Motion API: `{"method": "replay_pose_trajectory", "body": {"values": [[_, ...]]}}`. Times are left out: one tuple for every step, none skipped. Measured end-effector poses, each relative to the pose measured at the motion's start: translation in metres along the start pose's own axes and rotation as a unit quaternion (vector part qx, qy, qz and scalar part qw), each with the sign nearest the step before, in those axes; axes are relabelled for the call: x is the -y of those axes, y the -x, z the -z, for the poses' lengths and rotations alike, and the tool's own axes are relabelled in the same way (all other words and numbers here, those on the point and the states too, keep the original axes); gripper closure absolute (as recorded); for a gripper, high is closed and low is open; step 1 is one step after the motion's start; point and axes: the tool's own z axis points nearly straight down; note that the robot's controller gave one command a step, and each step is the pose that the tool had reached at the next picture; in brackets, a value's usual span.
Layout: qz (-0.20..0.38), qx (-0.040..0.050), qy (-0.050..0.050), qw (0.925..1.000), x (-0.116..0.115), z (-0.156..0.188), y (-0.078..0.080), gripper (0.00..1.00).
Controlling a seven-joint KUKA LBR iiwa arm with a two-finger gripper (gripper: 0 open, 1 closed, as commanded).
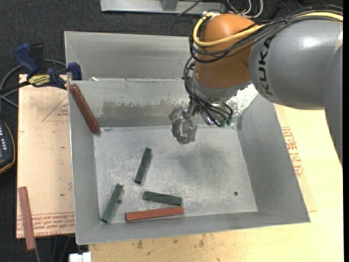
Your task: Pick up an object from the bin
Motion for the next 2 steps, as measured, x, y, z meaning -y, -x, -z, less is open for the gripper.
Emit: {"method": "replay_pose_trajectory", "body": {"values": [[0.001,-0.0027,0.001,1.0,-0.001,-0.003,-0.001,0.0],[0.116,-0.0039,0.003,0.9932,-0.07,-0.06,0.035,0.0]]}}
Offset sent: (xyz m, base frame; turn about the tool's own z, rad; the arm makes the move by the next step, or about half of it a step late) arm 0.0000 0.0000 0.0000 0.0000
